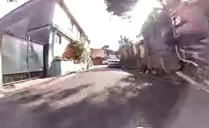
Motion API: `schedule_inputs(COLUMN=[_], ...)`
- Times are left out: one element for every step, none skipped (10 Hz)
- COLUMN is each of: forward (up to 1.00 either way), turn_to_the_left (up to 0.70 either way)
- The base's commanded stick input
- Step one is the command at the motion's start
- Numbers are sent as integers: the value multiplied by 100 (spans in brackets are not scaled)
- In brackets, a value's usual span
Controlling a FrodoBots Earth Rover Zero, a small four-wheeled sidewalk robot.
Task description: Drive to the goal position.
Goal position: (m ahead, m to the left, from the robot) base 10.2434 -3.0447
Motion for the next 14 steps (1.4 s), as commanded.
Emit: schedule_inputs(forward=[100, 100, 100, 100, 100, 100, 100, 100, 100, 100, 100, 100, 100, 100], turn_to_the_left=[0, 0, 0, 0, 0, 0, 0, 0, 0, 0, 0, 0, 0, 0])
